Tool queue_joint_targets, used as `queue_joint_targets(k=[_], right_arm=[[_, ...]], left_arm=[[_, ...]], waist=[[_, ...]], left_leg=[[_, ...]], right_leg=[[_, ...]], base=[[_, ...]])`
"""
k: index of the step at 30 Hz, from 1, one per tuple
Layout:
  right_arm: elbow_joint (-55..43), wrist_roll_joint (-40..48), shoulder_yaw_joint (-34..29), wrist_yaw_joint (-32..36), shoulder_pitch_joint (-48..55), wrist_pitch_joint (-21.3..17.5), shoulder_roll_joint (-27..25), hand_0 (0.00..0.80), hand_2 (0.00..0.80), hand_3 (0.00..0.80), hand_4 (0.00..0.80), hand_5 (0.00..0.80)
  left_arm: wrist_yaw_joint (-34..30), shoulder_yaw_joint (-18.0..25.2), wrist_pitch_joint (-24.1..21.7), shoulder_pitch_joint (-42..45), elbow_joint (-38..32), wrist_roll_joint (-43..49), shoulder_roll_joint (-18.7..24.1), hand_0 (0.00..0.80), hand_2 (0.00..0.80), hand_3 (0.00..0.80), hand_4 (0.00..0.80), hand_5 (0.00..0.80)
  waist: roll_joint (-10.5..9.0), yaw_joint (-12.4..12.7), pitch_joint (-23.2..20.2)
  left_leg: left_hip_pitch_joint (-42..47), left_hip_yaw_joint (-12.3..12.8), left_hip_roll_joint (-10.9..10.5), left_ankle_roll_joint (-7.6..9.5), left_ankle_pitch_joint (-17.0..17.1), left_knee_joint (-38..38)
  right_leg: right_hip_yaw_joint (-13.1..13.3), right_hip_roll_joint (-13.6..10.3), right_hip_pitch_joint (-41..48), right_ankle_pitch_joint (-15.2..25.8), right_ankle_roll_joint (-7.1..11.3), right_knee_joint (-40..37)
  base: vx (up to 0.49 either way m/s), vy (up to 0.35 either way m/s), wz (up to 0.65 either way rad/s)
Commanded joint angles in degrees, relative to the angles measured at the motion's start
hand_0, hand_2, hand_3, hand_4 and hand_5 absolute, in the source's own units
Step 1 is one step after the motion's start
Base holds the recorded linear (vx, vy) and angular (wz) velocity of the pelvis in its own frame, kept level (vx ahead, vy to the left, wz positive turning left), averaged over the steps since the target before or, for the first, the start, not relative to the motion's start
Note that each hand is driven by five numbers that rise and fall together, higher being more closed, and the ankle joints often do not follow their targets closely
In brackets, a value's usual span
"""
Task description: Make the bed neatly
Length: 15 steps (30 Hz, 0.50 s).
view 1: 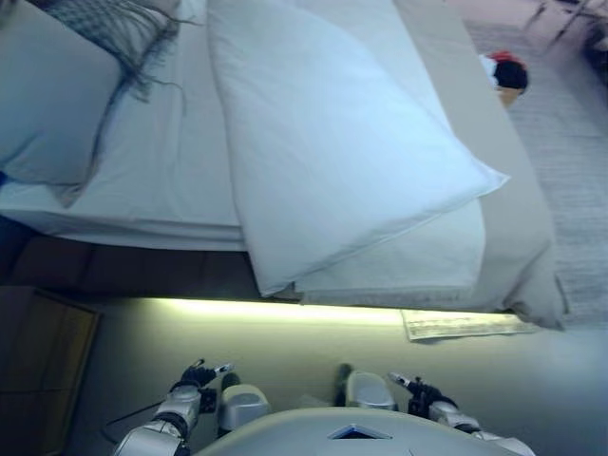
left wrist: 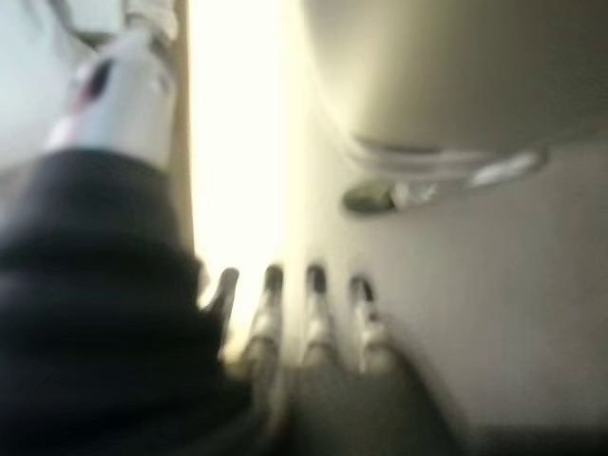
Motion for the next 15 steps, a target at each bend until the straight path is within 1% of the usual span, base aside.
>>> queue_joint_targets(k=[1,2,3,5,6,8,9,10,11,12,13,14,15], right_arm=[[0.4,0.0,2.1,-1.1,-6.1,-0.7,0.3,0.0,0.0,0.0,0.0,0.0],[0.0,1.3,2.4,-1.3,-6.5,-1.2,0.1,0.0,0.0,0.0,0.0,0.0],[-0.1,2.5,2.5,-0.8,-6.6,-2.6,-0.1,0.0,0.0,0.0,0.0,0.0],[-1.4,3.9,2.3,0.0,-7.0,-3.3,-0.3,0.0,0.0,0.0,0.0,0.0],[-2.5,4.9,2.3,0.5,-7.2,-3.3,-0.5,0.0,0.0,0.0,0.0,0.0],[-4.6,5.4,2.9,0.2,-7.6,-3.3,-0.9,0.0,0.0,0.0,0.0,0.0],[-6.6,6.9,3.7,0.3,-7.9,-3.0,-1.6,0.0,0.0,0.0,0.0,0.0],[-8.0,8.0,4.4,0.4,-8.4,-3.2,-1.8,0.0,0.0,0.0,0.0,0.0],[-8.9,9.4,5.1,0.7,-9.2,-3.9,-1.9,0.0,0.0,0.0,0.0,0.0],[-9.2,10.9,5.6,1.0,-10.2,-4.7,-2.0,0.0,0.0,0.0,0.0,0.0],[-9.3,11.8,5.7,1.3,-11.6,-6.3,-2.1,0.0,0.0,0.0,0.0,0.0],[-10.4,12.0,6.2,0.6,-12.8,-6.4,-2.2,0.0,0.0,0.0,0.0,0.0],[-11.5,12.7,6.7,0.1,-13.3,-6.6,-2.1,0.0,0.0,0.0,0.0,0.0]], left_arm=[[2.0,0.1,-1.6,-2.9,-1.3,-1.5,-2.4,0.0,0.0,0.0,0.0,0.0],[1.7,-0.3,-1.7,-2.9,-1.7,-1.7,-2.7,0.0,0.0,0.0,0.0,0.0],[0.8,-0.5,-2.2,-2.9,-1.8,-2.1,-2.8,0.0,0.0,0.0,0.0,0.0],[-0.6,-0.8,-2.4,-2.6,-2.3,-1.6,-3.4,0.0,0.0,0.0,0.0,0.0],[-0.8,-1.3,-2.4,-2.3,-2.6,-1.3,-3.7,0.0,0.0,0.0,0.0,0.0],[0.6,-1.7,-3.0,-1.9,-3.1,-3.4,-3.8,0.0,0.0,0.0,0.0,0.0],[1.0,-1.9,-2.8,-1.6,-4.1,-4.3,-3.6,0.0,0.0,0.0,0.0,0.0],[1.2,-2.0,-2.6,-1.2,-5.0,-5.3,-3.4,0.0,0.0,0.0,0.0,0.0],[1.1,-2.3,-2.6,-1.0,-5.6,-5.2,-3.4,0.0,0.0,0.0,0.0,0.0],[0.9,-2.8,-2.5,-1.5,-6.0,-4.1,-3.1,0.0,0.0,0.0,0.0,0.0],[0.4,-3.5,-2.7,-2.2,-5.3,-2.7,-3.0,0.0,0.0,0.0,0.0,0.0],[1.2,-3.6,-2.7,-2.6,-4.8,-3.8,-3.1,0.0,0.0,0.0,0.0,0.0],[1.5,-3.4,-3.0,-2.7,-4.3,-4.3,-2.7,0.0,0.0,0.0,0.0,0.0]], waist=[[-1.31,-0.5,3.5],[-1.22,-0.4,3.7],[-1.18,-0.3,3.9],[-1.11,0.0,4.0],[-1.12,0.0,3.9],[-1.43,0.3,4.1],[-1.6,1.1,4.7],[-1.44,1.7,5.2],[-1.07,2.3,5.6],[-0.63,3.0,6.1],[-0.83,3.6,7.2],[-0.79,3.9,7.5],[-0.43,3.8,7.6]], left_leg=[[0.1,2.7,-7.9,6.58,-1.4,3.8],[-0.2,2.2,-7.8,6.52,-1.5,4.4],[-0.3,1.8,-7.7,6.39,-1.6,4.9],[-0.1,1.6,-7.4,6.1,-1.8,5.6],[-0.2,1.1,-7.4,5.96,-2.2,6.4],[-1.7,-0.3,-7.7,5.47,-3.0,10.7],[-4.1,-2.4,-7.5,4.56,-1.1,14.6],[-5.0,-4.4,-7.2,3.94,0.1,13.3],[-5.0,-5.1,-6.2,3.58,1.8,9.5],[-5.5,-5.5,-5.0,3.02,4.8,5.2],[-8.0,-5.9,-4.2,2.7,5.8,4.8],[-7.6,-6.4,-5.2,3.46,5.3,4.3],[-6.4,-6.0,-4.9,3.47,5.6,1.8]], right_leg=[[0.7,-0.9,0.3,9.1,1.22,-7.0],[1.3,-0.4,0.6,8.5,0.84,-6.6],[1.2,-0.5,0.9,8.3,0.67,-6.5],[0.4,-0.5,1.9,7.9,0.23,-6.7],[0.7,-0.1,2.4,7.5,-0.23,-6.9],[1.0,-0.1,3.2,6.8,-1.01,-6.6],[1.4,0.0,4.2,6.6,-1.62,-7.0],[2.1,0.3,4.7,6.6,-1.56,-7.1],[2.7,0.5,4.8,6.4,-1.28,-7.3],[2.8,0.7,4.7,6.4,-1.02,-7.7],[3.0,0.4,4.5,6.4,-1.02,-7.7],[2.5,0.1,4.1,6.6,-0.9,-8.0],[1.6,-0.4,3.7,6.3,-0.42,-7.6]], base=[[0.021,-0.083,0.01],[0.068,-0.093,0.06],[0.071,-0.076,0.11],[0.097,-0.056,0.25],[0.14,-0.038,0.35],[0.11,0.002,0.35],[0.115,0.06,0.17],[0.132,0.108,0.12],[0.08,0.12,0.08],[0.009,0.087,0.1],[-0.023,0.093,0.07],[-0.009,0.143,-0.01],[0.01,0.177,-0.11]])
